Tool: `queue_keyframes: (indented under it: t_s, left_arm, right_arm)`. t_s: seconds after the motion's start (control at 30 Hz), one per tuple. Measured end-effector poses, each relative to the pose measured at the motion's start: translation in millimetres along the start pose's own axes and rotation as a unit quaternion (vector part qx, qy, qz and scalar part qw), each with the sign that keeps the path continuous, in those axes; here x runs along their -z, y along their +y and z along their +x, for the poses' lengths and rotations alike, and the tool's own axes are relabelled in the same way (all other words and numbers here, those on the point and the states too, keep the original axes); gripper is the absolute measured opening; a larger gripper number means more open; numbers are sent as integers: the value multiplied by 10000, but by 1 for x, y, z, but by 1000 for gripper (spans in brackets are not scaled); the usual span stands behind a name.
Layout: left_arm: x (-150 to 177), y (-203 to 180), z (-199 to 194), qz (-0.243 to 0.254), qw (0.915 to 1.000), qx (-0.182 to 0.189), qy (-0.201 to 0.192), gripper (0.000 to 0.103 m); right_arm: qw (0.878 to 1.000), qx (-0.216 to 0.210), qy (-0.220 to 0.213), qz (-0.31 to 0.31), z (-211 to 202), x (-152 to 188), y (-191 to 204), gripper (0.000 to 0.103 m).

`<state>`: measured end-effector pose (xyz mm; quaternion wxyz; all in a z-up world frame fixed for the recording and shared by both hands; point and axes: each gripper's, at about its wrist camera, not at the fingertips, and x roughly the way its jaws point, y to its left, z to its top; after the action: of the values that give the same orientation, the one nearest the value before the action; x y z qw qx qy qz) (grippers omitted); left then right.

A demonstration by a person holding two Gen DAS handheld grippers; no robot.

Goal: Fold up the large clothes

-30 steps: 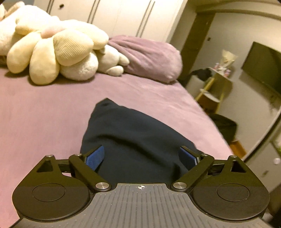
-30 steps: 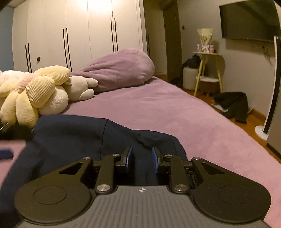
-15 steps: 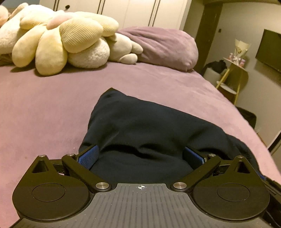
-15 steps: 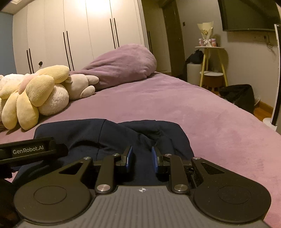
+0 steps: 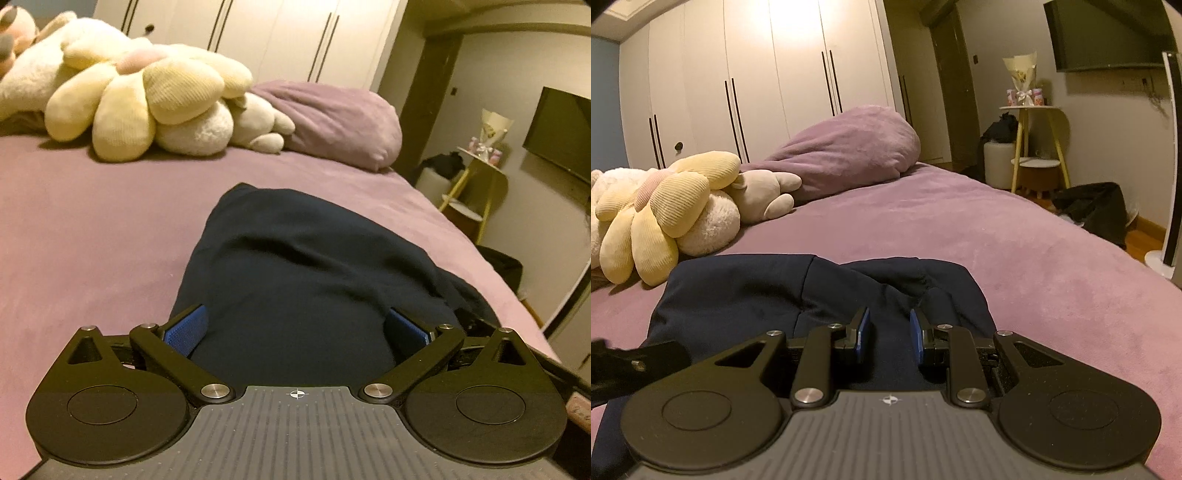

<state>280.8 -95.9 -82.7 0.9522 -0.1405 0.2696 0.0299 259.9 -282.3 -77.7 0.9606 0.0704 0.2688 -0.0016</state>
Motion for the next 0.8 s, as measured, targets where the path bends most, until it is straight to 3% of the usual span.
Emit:
queue_keyframes:
  t_s: [0.17, 0.33, 0.4, 0.43, 0.47, 0.8]
  left_arm:
    - [0, -1, 7, 120, 9999, -113, 20, 103]
    - [-16, 18, -6, -103, 9993, 185, 312, 103]
    - [-18, 25, -10, -162, 9986, 225, 448, 103]
    - [-18, 30, -11, -259, 9981, 266, 499, 103]
    - [-16, 33, -12, -338, 9977, 283, 514, 103]
    - [-10, 33, -9, -398, 9978, 138, 509, 103]
  right_arm:
    - [10000, -3, -10, 16, 4, 4, -1, 23]
    - [9997, -147, 115, 141, 0, -8, -5, 26]
    - [9983, -357, 162, 421, -7, -13, -12, 33]
    - [9964, -552, 163, 626, -14, -16, -18, 43]
    - [9943, -729, 172, 754, -19, -16, -22, 47]
    - [9918, -899, 313, 856, -24, -6, -29, 47]
